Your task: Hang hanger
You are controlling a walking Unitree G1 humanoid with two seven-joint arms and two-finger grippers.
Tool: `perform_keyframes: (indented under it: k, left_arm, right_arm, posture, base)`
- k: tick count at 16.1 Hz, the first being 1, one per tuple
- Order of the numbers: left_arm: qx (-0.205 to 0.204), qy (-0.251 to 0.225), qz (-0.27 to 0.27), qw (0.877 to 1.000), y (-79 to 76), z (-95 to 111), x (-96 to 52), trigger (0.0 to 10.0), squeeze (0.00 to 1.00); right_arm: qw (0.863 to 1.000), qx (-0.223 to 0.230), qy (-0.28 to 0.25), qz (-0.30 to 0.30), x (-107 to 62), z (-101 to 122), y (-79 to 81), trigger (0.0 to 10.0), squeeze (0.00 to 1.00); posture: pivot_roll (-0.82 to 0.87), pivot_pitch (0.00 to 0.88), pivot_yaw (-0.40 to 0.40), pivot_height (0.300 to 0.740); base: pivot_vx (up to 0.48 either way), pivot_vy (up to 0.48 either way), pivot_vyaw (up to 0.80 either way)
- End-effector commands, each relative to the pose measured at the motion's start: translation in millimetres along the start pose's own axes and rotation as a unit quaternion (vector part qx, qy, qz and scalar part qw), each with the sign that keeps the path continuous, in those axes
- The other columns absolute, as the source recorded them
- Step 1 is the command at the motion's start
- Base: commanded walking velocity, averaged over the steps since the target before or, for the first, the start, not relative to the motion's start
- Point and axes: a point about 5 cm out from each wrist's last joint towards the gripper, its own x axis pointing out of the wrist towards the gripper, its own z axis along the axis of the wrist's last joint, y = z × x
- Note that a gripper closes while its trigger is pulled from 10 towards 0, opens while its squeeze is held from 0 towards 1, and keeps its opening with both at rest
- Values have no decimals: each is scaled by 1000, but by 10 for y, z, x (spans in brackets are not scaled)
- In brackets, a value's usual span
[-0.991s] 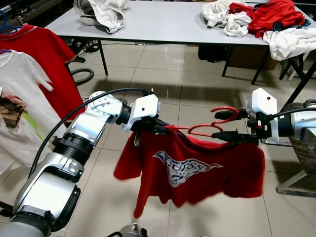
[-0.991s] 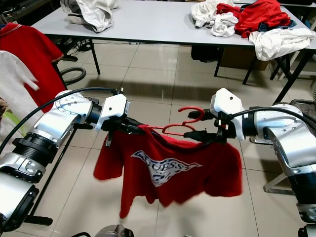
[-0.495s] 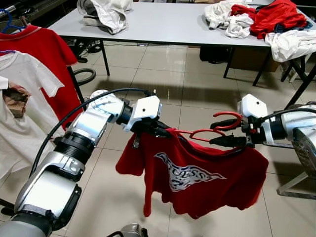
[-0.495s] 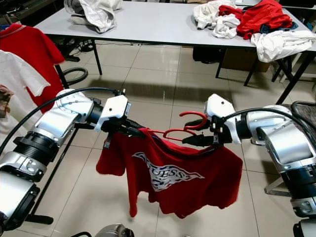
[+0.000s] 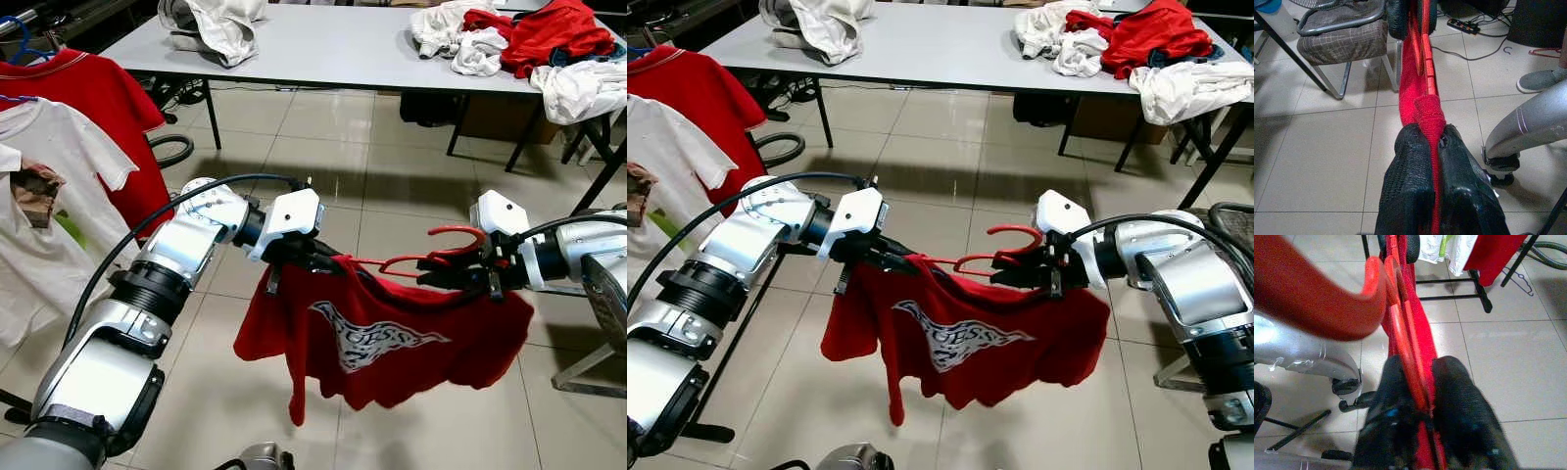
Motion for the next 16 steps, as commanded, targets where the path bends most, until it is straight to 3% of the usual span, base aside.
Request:
perform_keyframes:
  k: [1,5,6,9,10,13,14,16]
  left_arm:
    - [32,-15,5,999,82,188,-57,0,0]
    - [28,-13,6,1000,101,190,-94,0,0]
    - [16,-19,21,999,132,196,-93,10000,0]
    - [17,-42,30,999,152,231,-92,10000,0]
    - [8,-56,26,998,153,248,-99,10000,1000]
    - [-6,-102,22,995,147,317,-139,10000,1000]
    - [-12,-127,20,992,138,352,-164,10000,0]
    - [-19,-154,30,987,141,385,-209,10000,0]
  right_arm:
    - [1000,-7,1,10,20,53,-2,0,0]
    - [1000,-7,-2,11,6,58,0,0,0]
    - [1000,-5,-5,12,4,60,3,0,0]
    - [1000,-2,-6,1,-8,49,-12,0,0]
    - [1000,3,-9,0,-13,46,-8,0,0]
    - [1000,21,-10,-14,-18,-1,-8,0,0]
    - [999,30,-14,-28,-17,-33,-11,0,0]
    - [998,44,-27,-44,-9,-94,17,0,0]
  posture:
    - [-14,0,57,740]
    - [-14,0,58,740]
    - [-18,0,61,740]
    - [-21,0,63,740]
    - [-21,0,63,740]
    - [-22,0,63,740]
    - [-20,0,61,740]
    - [-21,0,60,740]
  base:
    - [0,0,0]
    - [0,0,0]
    - [0,0,0]
    - [0,0,0]
    - [0,0,0]
    - [0,0,0]
    - [0,0,0]
    - [0,0,0]
